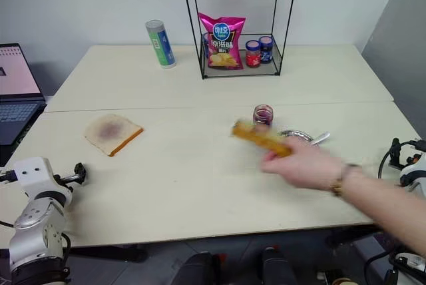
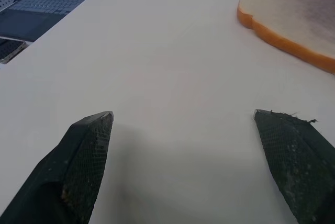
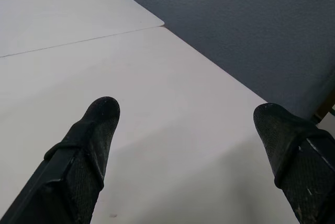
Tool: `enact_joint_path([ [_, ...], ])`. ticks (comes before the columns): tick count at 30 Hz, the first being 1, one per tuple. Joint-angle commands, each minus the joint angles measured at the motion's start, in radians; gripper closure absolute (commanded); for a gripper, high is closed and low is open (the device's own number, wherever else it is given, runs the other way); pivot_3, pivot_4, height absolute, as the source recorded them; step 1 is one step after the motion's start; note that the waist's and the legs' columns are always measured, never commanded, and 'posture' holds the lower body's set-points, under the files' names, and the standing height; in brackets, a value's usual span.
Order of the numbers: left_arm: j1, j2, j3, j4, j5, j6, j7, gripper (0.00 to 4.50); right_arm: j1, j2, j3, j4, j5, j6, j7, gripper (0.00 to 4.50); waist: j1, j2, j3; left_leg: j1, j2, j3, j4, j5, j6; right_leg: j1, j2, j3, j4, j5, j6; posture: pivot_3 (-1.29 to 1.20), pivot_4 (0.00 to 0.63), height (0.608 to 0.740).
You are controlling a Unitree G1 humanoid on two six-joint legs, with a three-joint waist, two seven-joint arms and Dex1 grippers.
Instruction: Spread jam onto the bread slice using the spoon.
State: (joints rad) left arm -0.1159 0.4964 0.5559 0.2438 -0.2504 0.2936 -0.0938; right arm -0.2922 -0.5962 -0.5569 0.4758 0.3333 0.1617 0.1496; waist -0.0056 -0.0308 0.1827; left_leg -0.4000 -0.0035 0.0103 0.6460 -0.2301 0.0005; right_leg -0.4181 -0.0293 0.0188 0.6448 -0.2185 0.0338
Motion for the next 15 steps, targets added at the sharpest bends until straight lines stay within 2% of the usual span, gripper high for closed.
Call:
enact_joint_path([
  [1, 0.012, 0.008, 0.023, -0.039, -0.007, -0.021, 0.003, 0.00, -0.017, -0.017, -0.010, -0.012, -0.002, -0.021, 0.002, 0.02, 0.000, 0.000, 0.000, 0.000, 0.000, 0.000, 0.000, 0.000, 0.000, 0.000, 0.000, 0.000, 0.000, 0.000, 0.000, 0.00, 0.150, 0.740],
  [9, 0.030, 0.013, 0.060, -0.044, -0.060, -0.045, -0.034, 0.00, -0.039, -0.011, -0.020, -0.044, 0.013, -0.029, -0.005, 0.02, 0.000, 0.000, 0.000, 0.000, 0.000, 0.000, 0.000, 0.000, 0.000, 0.000, 0.000, 0.000, 0.000, 0.000, 0.000, 0.00, 0.150, 0.740],
  [12, 0.080, 0.004, 0.009, -0.140, -0.112, -0.013, -0.147, 0.00, -0.096, 0.006, -0.017, -0.193, 0.134, 0.057, 0.068, 0.02, -0.004, 0.000, 0.000, 0.000, 0.000, 0.000, 0.000, 0.000, 0.000, 0.000, 0.000, 0.000, 0.000, 0.000, 0.000, 0.00, 0.150, 0.740],
  [15, 0.128, 0.018, -0.063, -0.227, -0.130, 0.017, -0.253, 0.00, -0.133, 0.009, 0.063, -0.402, 0.277, 0.233, 0.168, 0.02, -0.014, 0.002, 0.000, 0.000, 0.001, 0.001, -0.001, 0.000, 0.000, -0.001, 0.000, 0.001, 0.000, 0.000, 0.000, 0.00, 0.150, 0.740],
])
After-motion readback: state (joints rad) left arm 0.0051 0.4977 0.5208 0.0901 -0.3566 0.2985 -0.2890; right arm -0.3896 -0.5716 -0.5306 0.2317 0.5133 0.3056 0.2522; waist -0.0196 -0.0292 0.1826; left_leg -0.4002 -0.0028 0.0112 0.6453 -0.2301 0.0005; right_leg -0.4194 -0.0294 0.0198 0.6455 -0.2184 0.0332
